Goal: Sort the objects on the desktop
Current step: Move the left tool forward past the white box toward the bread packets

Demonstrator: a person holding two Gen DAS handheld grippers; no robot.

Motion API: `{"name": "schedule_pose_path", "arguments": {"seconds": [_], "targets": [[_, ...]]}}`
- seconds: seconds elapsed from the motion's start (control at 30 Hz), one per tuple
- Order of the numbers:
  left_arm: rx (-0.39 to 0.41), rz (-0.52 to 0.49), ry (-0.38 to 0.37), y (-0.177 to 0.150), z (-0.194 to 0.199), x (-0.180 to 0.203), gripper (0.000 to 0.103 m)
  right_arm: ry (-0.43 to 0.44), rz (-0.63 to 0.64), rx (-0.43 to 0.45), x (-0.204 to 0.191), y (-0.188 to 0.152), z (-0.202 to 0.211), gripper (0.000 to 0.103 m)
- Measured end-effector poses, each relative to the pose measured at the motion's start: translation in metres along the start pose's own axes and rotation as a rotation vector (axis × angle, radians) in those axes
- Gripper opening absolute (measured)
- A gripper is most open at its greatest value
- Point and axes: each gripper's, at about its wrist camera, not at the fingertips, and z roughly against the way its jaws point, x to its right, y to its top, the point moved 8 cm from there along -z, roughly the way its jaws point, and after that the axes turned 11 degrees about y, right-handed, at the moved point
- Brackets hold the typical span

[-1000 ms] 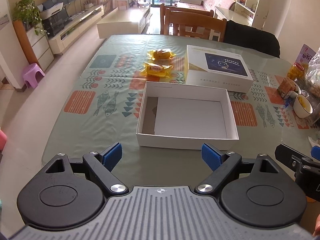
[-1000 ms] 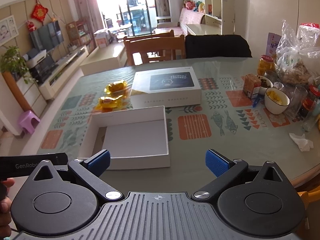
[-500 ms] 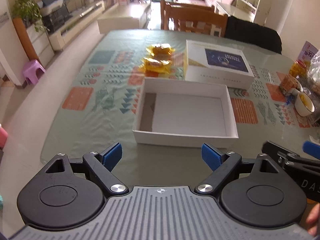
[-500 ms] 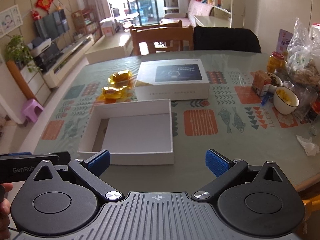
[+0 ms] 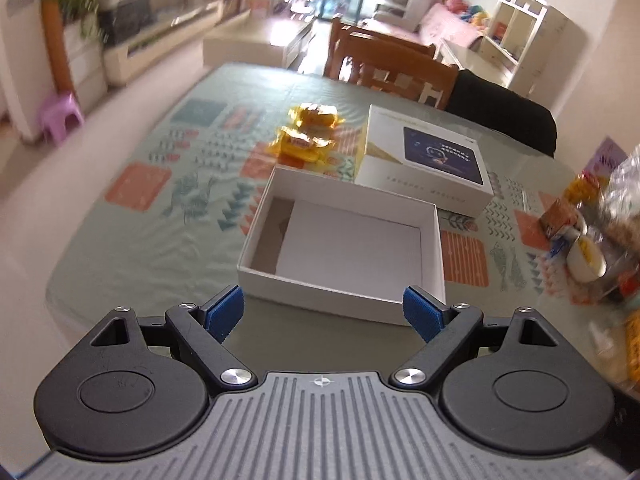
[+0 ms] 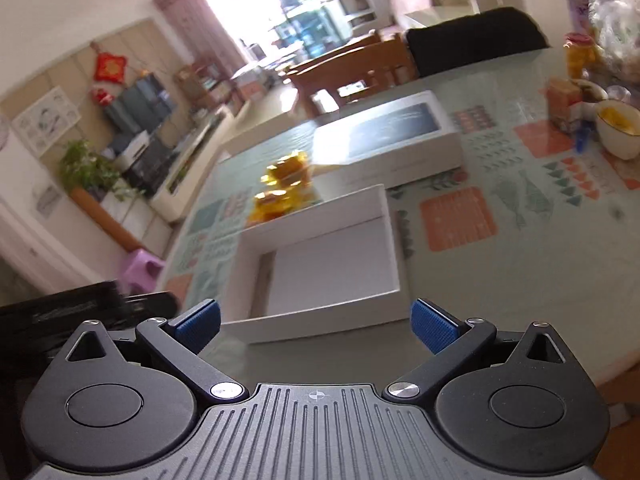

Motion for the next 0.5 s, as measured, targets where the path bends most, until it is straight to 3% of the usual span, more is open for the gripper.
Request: {"name": "schedule_pose_path", "arguments": {"seconds": [0.17, 0.23, 0.5], "targets": [[-0.080, -0.033, 0.036, 0.001, -0.015, 0.002, 0.103, -0.087, 0.066, 0.005, -0.007, 0.016, -0.008, 0.103], [-0.073, -0.043, 0.062, 0.005, -0.023, -0.001, 0.103, -0.122, 0.092, 0.007, -0.009, 0.022, -0.011, 0.103], [-0.095, -0.086, 0.051, 0.032, -0.048, -0.004, 0.103, -0.262, 0.198, 0.015, -0.021, 0.048, -0.022, 0.103]]}}
